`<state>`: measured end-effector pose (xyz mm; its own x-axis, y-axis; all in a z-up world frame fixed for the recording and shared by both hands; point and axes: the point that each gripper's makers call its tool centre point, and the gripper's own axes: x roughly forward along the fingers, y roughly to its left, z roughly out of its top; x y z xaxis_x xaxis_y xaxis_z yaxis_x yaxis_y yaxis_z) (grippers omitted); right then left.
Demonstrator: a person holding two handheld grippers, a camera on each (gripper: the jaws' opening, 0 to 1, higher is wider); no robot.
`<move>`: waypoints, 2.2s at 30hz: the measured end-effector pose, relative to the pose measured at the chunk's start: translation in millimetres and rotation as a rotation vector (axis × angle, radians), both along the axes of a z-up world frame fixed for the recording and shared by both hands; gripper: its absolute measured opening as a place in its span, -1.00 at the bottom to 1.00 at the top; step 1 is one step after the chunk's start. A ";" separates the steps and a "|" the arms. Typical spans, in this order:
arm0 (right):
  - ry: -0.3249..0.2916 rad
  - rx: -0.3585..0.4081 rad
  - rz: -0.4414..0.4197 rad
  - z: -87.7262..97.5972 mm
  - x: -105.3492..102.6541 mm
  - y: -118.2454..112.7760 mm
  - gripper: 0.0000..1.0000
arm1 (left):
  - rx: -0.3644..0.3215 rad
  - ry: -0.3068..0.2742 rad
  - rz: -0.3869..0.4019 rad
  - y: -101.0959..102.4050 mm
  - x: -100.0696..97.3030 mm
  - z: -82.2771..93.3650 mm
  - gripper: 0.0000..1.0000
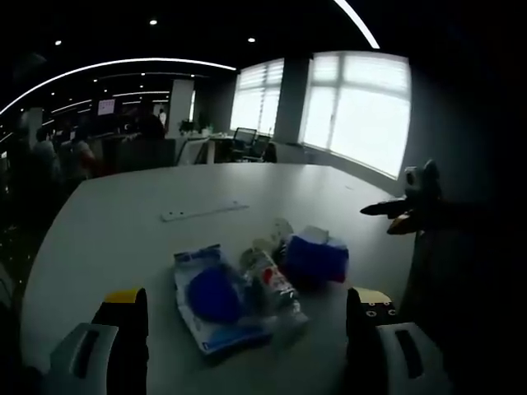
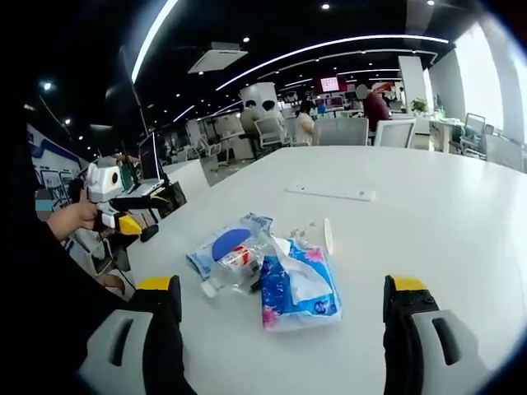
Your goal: Arrange the tabletop items into an orderly group along one side of the table until the central work area is clear of visible clutter.
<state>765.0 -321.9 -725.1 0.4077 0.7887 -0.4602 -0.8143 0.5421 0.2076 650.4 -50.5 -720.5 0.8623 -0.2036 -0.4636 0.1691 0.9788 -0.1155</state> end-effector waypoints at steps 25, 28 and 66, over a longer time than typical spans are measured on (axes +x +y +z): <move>0.010 0.008 0.014 6.2 5.5 5.0 0.69 | -0.008 -0.018 0.014 -0.7 -3.7 4.1 0.98; -0.002 0.002 0.025 7.5 6.2 7.5 0.61 | -0.005 -0.017 0.011 -0.8 -3.9 4.2 0.98; -0.140 -0.147 0.420 10.9 -38.5 73.8 0.51 | 0.015 -0.018 0.004 -12.8 -18.8 7.1 0.98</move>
